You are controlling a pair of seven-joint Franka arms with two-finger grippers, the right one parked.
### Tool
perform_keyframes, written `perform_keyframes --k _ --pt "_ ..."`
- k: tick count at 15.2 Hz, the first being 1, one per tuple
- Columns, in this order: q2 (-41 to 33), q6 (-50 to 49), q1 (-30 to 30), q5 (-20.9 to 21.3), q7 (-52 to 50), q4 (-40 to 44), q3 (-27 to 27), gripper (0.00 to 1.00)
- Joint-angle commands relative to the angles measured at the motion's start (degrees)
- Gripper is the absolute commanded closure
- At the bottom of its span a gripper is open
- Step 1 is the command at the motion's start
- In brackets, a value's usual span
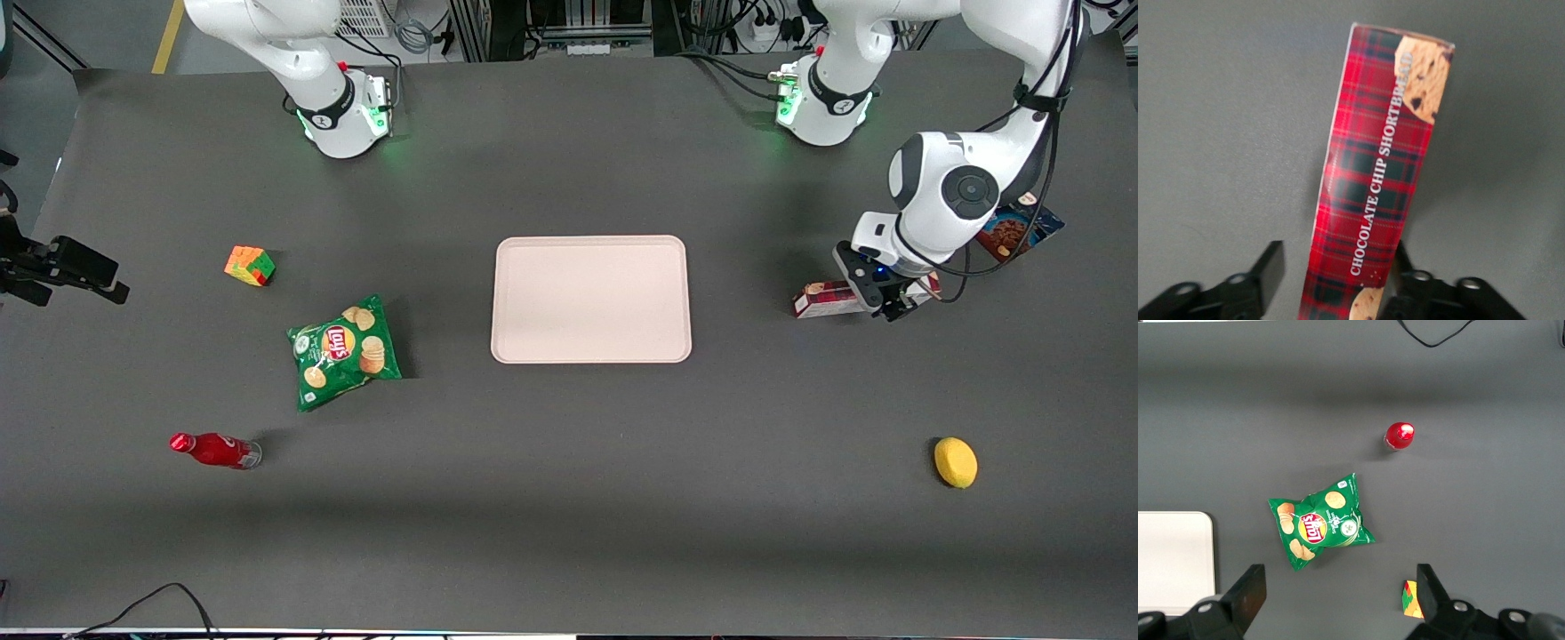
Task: Place red cookie box on tray
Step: 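Lift the cookie box and carry it over the white tray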
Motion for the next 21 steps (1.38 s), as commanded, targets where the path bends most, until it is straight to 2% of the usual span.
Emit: perform_keyframes --k 1,3,5,10,12,14,18,21 --pt "0.11 0.52 -1.12 0.54 2.11 -0.37 1.96 0.61" --pt "0.11 0.17 -1.21 0.37 2.11 -0.37 1.96 0.84" --pt "0.11 -0.01 -1.39 0.19 2.11 -0.29 1.96 0.99" --pt "-1.12 -4.92 -1.48 -1.56 1.76 2.34 1.87 1.0" --pt "-1.91 -12.27 -1.56 -6.99 1.76 6.98 1.7 1.0" --pt "-2.0 -22.81 -2.44 -10.17 0.54 15.14 1.44 1.0" --pt "-1.74 -39.0 -3.93 -9.74 -11.47 30.53 -0.32 1.0" --pt "-2.17 -44.12 -4.64 -9.74 -24.29 35.82 -3.91 1.0"
